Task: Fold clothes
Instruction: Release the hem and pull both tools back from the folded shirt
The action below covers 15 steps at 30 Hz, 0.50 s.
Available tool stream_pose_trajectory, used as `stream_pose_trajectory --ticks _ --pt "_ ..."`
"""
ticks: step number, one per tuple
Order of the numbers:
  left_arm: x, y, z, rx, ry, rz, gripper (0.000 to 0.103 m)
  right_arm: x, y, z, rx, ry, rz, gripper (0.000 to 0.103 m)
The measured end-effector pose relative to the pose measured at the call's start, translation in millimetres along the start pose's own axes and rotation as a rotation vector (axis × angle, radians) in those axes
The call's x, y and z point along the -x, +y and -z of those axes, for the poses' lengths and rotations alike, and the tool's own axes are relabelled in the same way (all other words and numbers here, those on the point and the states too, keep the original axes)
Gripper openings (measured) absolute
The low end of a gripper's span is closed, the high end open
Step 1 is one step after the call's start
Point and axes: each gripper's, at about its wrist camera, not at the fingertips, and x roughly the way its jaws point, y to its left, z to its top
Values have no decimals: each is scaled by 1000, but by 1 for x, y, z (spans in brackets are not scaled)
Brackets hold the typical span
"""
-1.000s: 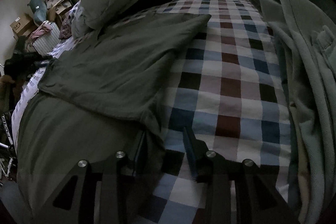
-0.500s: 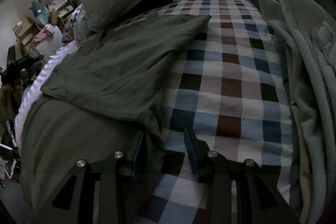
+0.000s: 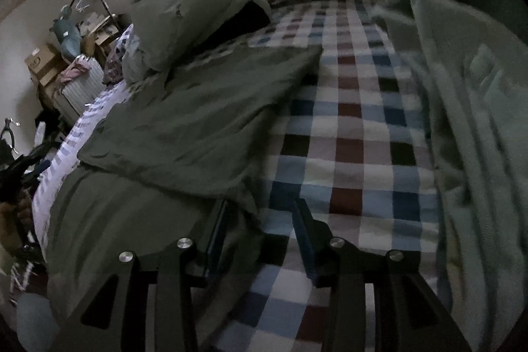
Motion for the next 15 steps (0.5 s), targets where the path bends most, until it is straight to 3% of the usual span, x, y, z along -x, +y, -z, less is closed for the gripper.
stream_pose_trajectory --ticks 1,3,7,11,15 --pt "7 2 6 -10 2 -1 69 10 8 -1 28 -46 20 44" --pt "20 9 18 -11 14 0 69 35 23 -2 46 -137 -20 44" --pt "44 19 40 19 25 30 69 73 52 5 50 -238 -49 44" --pt "57 25 66 92 43 95 69 101 93 32 70 -298 -87 47" --pt "62 24 93 139 75 144 69 117 144 71 113 -299 -115 48"
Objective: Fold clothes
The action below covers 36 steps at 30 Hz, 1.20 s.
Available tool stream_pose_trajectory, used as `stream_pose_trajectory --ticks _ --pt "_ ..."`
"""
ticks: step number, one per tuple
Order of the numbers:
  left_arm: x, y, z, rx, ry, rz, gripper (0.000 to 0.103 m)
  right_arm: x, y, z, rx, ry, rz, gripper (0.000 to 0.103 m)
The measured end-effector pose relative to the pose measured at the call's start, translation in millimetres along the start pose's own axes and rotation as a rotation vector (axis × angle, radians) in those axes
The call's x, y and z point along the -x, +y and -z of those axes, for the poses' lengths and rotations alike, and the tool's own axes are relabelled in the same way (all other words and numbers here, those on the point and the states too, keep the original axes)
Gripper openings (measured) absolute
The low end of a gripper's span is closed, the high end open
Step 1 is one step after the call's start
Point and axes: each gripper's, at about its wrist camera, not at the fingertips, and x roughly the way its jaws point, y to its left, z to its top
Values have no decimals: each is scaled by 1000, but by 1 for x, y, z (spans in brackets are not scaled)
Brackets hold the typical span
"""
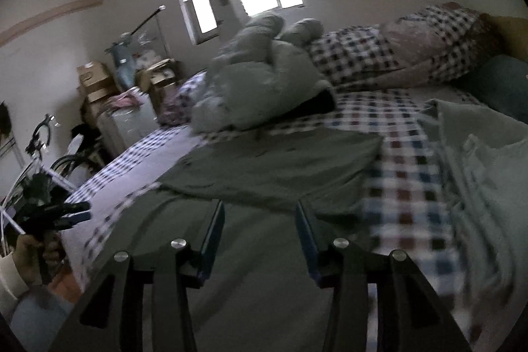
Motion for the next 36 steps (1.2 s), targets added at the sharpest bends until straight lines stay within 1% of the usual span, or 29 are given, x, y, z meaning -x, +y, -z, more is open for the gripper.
stream_pose_trajectory --ticks 2,4,7,8,12,14,17,20,24,28,32,36 --pt "2 1 13 19 11 13 69 4 24 13 21 9 -13 51" --pt "5 7 25 43 7 11 69 6 49 26 49 22 -27 53" --pt "7 21 46 76 25 -7 69 7 82 44 70 50 -52 55" --pt "7 26 54 79 43 -17 69 6 91 50 74 60 -57 55" --pt "15 38 71 89 80 19 69 4 128 70 129 83 -67 56" --pt "12 43 75 88 109 28 69 2 148 78 166 91 -69 57" --pt "7 51 82 100 145 49 69 -3 169 86 207 100 -73 58" --pt "6 58 84 136 166 93 69 -9 187 95 239 115 -76 60" --pt "3 72 90 236 224 191 69 -19 204 107 267 147 -81 61" --pt "2 71 97 236 262 195 69 -27 229 125 345 178 -87 61" --pt "2 75 110 261 294 151 69 -34 249 141 413 199 -97 61" --pt "4 80 120 313 312 165 69 -40 264 156 479 215 -102 61"
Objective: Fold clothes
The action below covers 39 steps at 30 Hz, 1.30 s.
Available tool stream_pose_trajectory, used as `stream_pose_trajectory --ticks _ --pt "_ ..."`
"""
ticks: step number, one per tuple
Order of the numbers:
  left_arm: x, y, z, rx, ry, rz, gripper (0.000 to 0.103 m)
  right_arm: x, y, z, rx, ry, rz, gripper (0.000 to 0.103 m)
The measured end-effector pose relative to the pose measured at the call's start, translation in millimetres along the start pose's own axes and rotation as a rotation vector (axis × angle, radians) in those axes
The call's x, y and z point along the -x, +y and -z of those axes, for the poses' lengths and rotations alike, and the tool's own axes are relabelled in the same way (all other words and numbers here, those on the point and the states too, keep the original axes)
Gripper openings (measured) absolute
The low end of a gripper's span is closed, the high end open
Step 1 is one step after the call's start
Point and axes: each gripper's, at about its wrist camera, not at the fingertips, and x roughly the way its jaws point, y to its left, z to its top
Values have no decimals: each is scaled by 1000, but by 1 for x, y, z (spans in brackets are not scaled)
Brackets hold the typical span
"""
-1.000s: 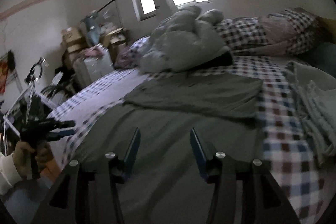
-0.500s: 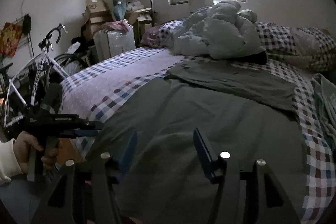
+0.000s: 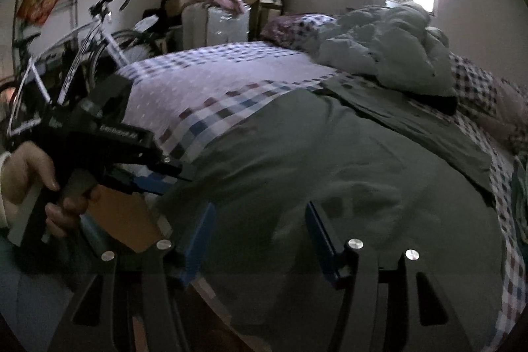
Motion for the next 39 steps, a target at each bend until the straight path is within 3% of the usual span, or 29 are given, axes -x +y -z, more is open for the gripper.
stream_pose_trajectory --ticks 3,5,7,12,16,26,30,31,33,34,35,38,39 --pt "-1 2 6 35 10 10 68 -6 14 4 57 8 3 61" --pt "-2 2 11 51 17 -1 58 -10 27 8 118 9 18 62" --pt "-2 4 14 60 24 -25 36 -14 40 13 179 11 27 62" --pt "5 5 12 81 -2 -13 7 -22 69 21 313 -1 45 63" --pt "17 4 13 91 -15 48 3 -30 87 26 406 -11 66 65" --pt "32 -15 19 58 -17 197 2 -56 129 40 655 -70 215 65" --pt "37 -12 18 61 -24 221 2 -66 136 40 704 -91 270 63" --pt "37 -11 18 61 -24 224 2 -69 136 40 706 -88 280 57" --pt "33 -12 16 69 -28 228 2 -76 135 38 707 -68 294 33" --pt "33 -10 16 79 -36 227 2 -79 133 37 704 -54 294 8" --pt "34 -7 15 95 -50 221 3 -80 132 35 695 -47 295 1" --pt "35 1 18 120 -48 220 15 -79 127 27 663 -43 265 2" --pt "34 1 19 125 -47 223 24 -78 126 24 660 -43 261 2"
